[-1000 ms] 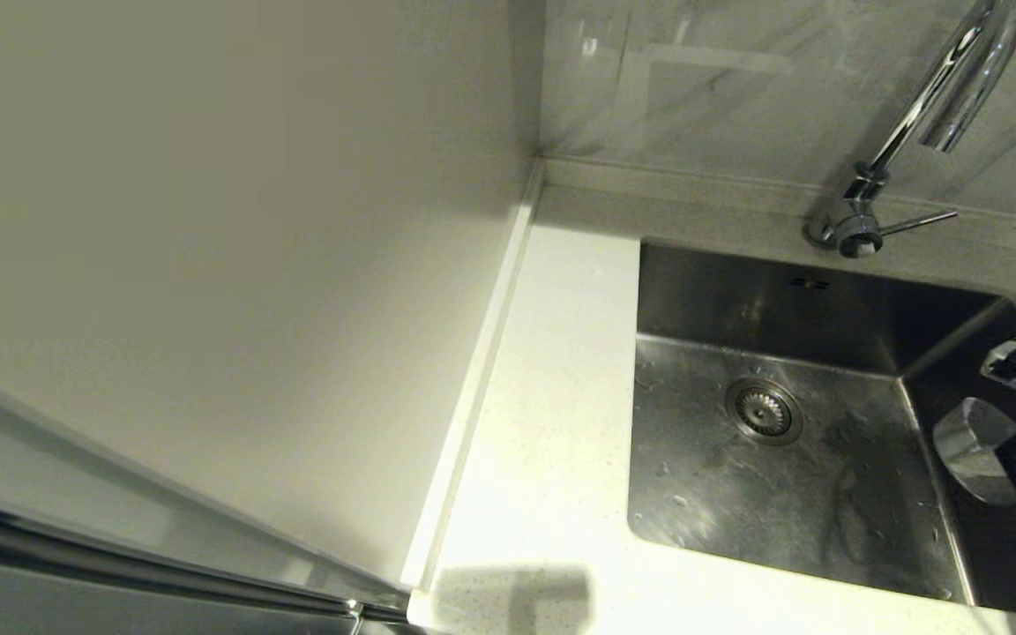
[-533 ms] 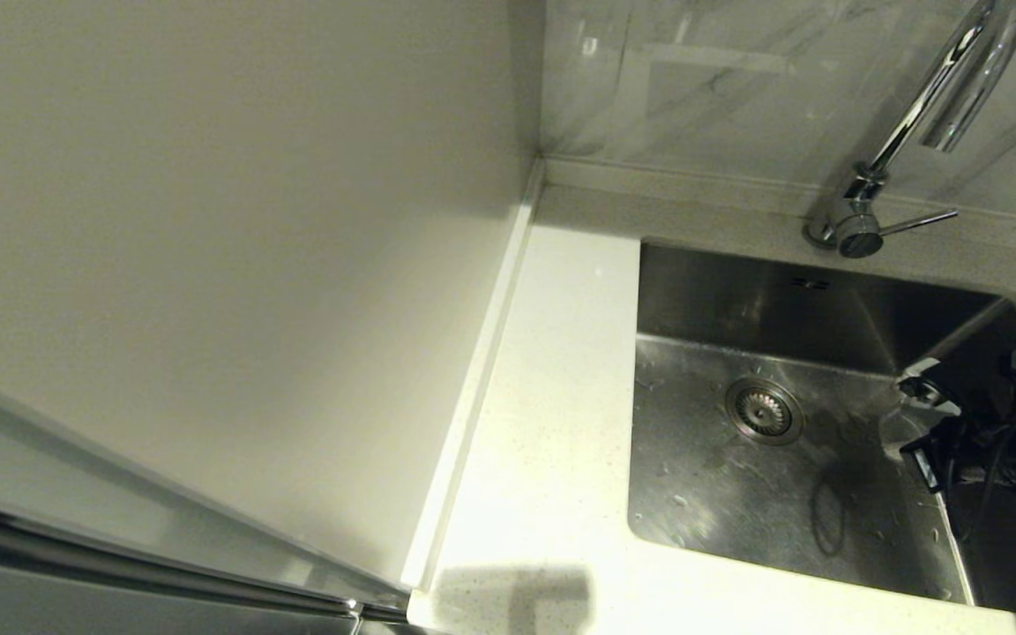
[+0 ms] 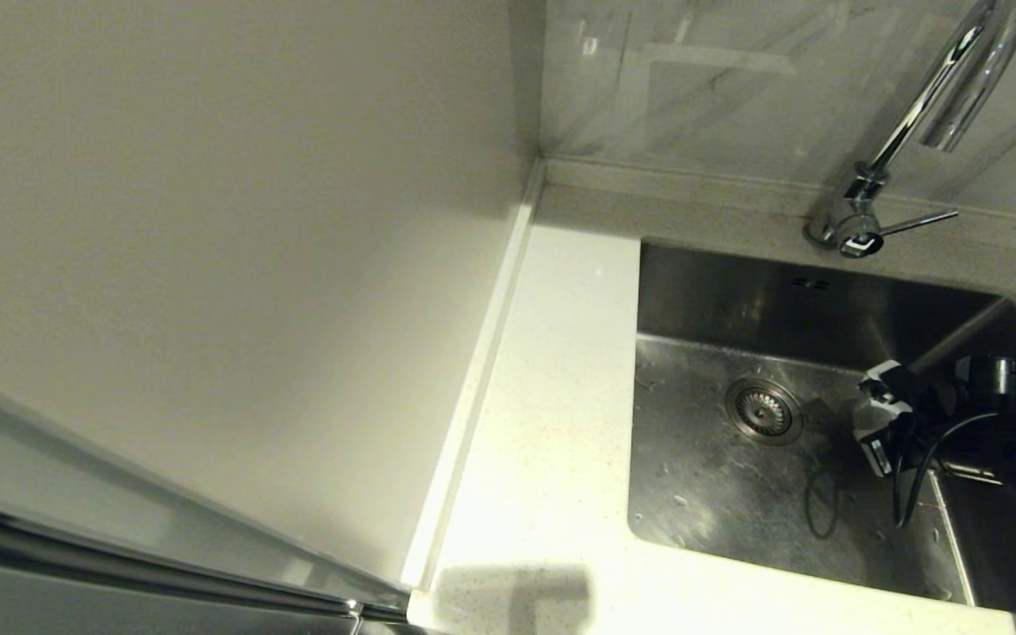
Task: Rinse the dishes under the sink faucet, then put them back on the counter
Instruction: Put a bowl into the sink
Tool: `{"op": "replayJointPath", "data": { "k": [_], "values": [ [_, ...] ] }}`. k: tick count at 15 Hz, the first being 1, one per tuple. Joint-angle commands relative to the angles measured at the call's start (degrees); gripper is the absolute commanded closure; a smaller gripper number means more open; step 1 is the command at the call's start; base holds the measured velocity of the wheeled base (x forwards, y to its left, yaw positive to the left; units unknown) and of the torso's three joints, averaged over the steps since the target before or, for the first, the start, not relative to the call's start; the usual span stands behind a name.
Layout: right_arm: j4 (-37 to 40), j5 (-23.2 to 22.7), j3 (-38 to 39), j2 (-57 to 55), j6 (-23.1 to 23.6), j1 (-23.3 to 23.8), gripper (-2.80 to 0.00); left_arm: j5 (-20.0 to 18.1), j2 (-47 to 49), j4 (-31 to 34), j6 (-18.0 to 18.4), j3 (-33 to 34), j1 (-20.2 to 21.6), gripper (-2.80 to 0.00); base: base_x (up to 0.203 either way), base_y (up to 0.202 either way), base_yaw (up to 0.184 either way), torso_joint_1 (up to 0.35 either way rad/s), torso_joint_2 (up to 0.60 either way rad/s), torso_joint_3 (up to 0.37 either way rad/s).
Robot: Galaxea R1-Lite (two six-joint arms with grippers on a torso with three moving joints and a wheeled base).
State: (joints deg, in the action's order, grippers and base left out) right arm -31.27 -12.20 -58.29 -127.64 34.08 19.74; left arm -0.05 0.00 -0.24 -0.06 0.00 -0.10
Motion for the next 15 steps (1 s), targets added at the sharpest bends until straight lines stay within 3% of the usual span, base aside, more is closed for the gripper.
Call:
{"op": "replayJointPath", "data": {
  "k": [1, 8, 9, 15],
  "values": [
    [-0.2, 0.0, -3.1, -4.2, 0.3, 0.1, 0.0, 0.0, 0.0, 0.0, 0.0, 0.2, 0.0, 0.0, 0.0, 0.0, 0.0, 0.0, 0.0, 0.0],
    [0.2, 1.0, -4.6, -6.8, 0.5, 0.1, 0.0, 0.0, 0.0, 0.0, 0.0, 0.2, 0.0, 0.0, 0.0, 0.0, 0.0, 0.0, 0.0, 0.0],
    [0.2, 1.0, -4.6, -6.8, 0.5, 0.1, -2.8, 0.0, 0.0, 0.0, 0.0, 0.2, 0.0, 0.0, 0.0, 0.0, 0.0, 0.0, 0.0, 0.0],
    [0.4, 1.0, -4.3, -4.0, 0.5, 0.0, -2.8, 0.0, 0.0, 0.0, 0.0, 0.2, 0.0, 0.0, 0.0, 0.0, 0.0, 0.0, 0.0, 0.0]
  ]
}}
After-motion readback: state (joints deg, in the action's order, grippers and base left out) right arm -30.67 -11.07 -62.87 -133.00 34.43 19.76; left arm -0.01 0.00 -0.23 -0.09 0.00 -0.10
